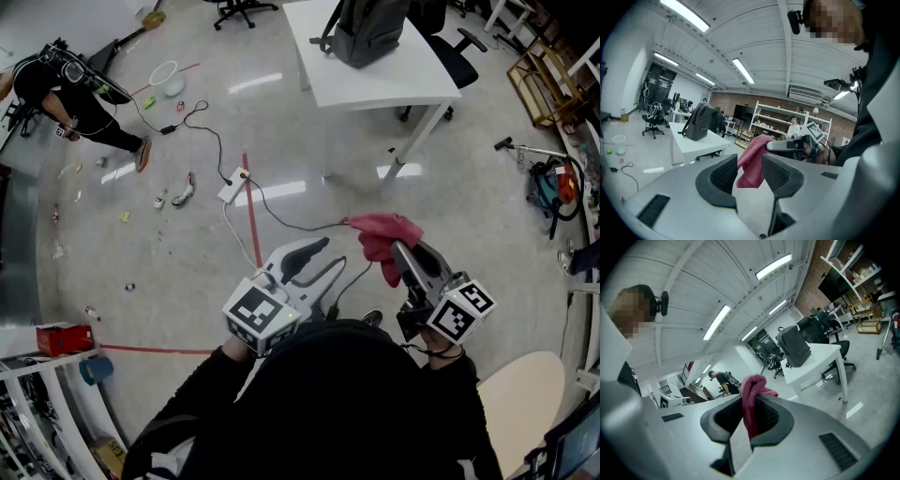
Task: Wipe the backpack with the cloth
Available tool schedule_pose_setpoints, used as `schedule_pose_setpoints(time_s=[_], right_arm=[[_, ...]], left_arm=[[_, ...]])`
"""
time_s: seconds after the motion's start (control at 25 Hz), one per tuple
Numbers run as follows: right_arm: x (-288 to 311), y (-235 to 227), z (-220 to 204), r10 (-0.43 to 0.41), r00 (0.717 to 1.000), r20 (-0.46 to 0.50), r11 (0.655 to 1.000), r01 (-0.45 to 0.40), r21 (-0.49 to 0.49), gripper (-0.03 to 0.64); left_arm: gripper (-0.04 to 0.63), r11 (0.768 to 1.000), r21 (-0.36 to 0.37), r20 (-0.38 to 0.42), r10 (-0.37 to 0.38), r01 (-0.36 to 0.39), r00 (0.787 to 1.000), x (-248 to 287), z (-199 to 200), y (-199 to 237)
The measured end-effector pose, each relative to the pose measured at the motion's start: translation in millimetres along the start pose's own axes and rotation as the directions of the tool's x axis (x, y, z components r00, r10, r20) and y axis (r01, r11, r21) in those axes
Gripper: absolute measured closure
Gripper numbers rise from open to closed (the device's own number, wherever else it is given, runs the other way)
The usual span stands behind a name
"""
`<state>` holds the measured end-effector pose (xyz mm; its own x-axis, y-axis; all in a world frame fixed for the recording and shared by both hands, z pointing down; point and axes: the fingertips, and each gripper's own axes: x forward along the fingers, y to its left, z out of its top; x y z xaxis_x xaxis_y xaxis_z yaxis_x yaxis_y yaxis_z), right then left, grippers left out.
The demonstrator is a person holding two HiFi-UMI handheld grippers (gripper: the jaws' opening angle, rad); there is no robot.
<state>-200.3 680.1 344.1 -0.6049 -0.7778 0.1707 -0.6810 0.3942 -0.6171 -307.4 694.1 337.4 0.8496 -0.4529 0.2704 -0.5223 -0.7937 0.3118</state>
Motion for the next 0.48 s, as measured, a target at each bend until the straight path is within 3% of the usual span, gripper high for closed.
schedule_pose_setpoints(time_s=[0.16, 0.32, 0.48], right_arm=[[-4.3, 32.2, 31.5, 0.094, 0.99, 0.101, 0.996, -0.093, -0.014, 0.555], [-19.5, 51.8, 42.6, 0.182, 0.973, 0.143, 0.983, -0.183, -0.012, 0.555], [-33.2, 71.3, 50.0, 0.303, 0.942, 0.146, 0.952, -0.305, -0.011, 0.555]], left_arm=[[0.384, 0.996, 0.076, 0.059, -0.041, 0.037, 0.997, 10.0, 21.8, 3.6], [0.326, 0.987, 0.133, 0.097, -0.106, 0.093, 0.99, 16.5, 40.4, -19.4], [0.289, 0.944, 0.291, 0.057, -0.181, 0.157, 0.982, 26.4, 47.0, -54.5]])
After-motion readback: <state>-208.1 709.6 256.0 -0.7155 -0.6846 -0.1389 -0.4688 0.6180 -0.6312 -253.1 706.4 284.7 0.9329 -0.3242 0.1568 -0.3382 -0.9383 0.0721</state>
